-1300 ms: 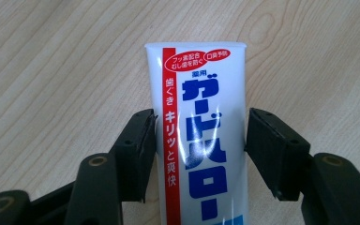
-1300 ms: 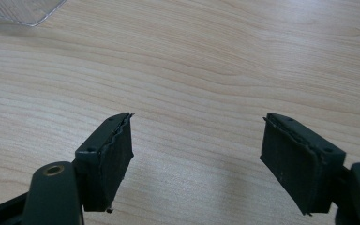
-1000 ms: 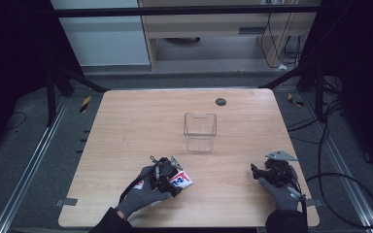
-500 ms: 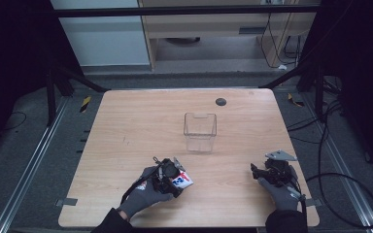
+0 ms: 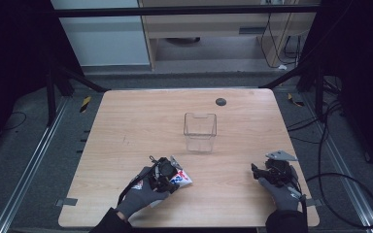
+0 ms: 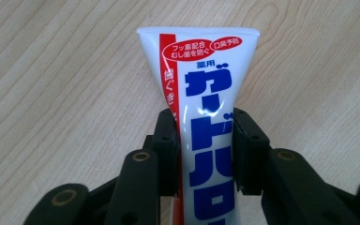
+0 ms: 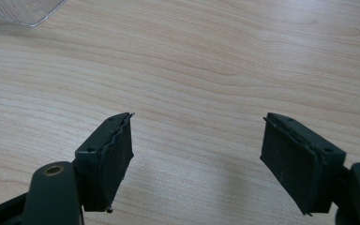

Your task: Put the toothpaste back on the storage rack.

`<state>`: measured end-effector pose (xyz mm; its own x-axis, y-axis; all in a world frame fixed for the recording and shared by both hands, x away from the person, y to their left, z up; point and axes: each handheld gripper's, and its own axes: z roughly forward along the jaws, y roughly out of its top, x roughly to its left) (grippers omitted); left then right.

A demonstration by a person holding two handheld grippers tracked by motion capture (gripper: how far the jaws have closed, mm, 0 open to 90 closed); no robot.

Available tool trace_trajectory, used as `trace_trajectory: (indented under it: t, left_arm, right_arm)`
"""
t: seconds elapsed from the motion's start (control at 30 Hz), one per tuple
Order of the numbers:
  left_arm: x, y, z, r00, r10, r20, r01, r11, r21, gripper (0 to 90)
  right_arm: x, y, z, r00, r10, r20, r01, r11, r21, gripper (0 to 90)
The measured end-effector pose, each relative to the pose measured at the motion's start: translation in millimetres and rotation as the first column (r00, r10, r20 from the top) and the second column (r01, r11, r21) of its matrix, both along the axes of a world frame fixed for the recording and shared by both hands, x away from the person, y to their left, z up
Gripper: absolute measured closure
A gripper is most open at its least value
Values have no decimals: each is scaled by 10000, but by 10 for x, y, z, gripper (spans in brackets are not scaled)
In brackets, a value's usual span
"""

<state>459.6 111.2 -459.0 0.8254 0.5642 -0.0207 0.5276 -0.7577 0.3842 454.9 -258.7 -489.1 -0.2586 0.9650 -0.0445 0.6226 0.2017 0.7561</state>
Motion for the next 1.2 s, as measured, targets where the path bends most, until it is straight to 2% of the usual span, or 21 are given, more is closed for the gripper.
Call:
trace_trajectory:
  t: [0.23,0.33,0.43,0.57,0.7,0.77,0.9,0.93,1.0,1.07,1.13,1.17,1.2]
  left_arm:
    - [-18,99,56,9996,260,106,-258,9995,-179,707]
    - [-34,222,209,9964,667,521,-623,9946,-829,712]
    - [-56,297,337,9883,1113,1045,-953,9845,-1470,713]
    - [-90,370,488,9739,1501,1702,-1122,9704,-2140,716]
    - [-84,423,633,9584,1839,2182,-1252,9582,-2574,718]
    - [-71,448,695,9509,2008,2355,-1329,9522,-2752,718]
    - [-16,471,796,9301,2431,2753,-1491,9349,-3221,717]
    - [-16,471,796,9301,2431,2753,-1491,9349,-3221,717]
    - [55,447,851,9187,2742,2842,-1645,9199,-3560,717]
    - [106,424,887,9106,2932,2914,-1726,9102,-3765,717]
    - [145,395,921,8986,3148,3056,-1794,8993,-3989,717]
    - [145,395,921,8986,3148,3056,-1794,8993,-3989,717]
    - [184,368,956,8853,3371,3204,-1857,8879,-4210,717]
  right_arm:
    - [-4,-11,4,10000,9,-4,-9,10000,35,248]
    - [-3,-20,0,10000,-21,-13,21,10000,26,248]
    - [-3,-19,0,10000,-28,-1,28,10000,28,249]
    - [-5,-16,3,10000,-20,12,20,10000,25,249]
    - [-5,-11,4,10000,-46,25,46,10000,38,249]
    - [-6,-10,2,10000,-72,24,72,10000,47,249]
    - [-9,-4,-1,10000,-78,32,78,10000,-7,249]
    - [-10,-3,-1,10000,-48,36,48,10000,-18,249]
    - [-10,-4,-2,10000,-47,62,47,10000,-50,249]
    - [-11,-5,-1,10000,-74,63,74,10000,-28,249]
    - [-11,-7,-2,9999,-79,72,79,10000,-12,249]
    - [-11,-7,-2,9999,-79,72,79,10000,-12,249]
    - [-12,-6,-4,9999,-77,75,77,10000,-17,248]
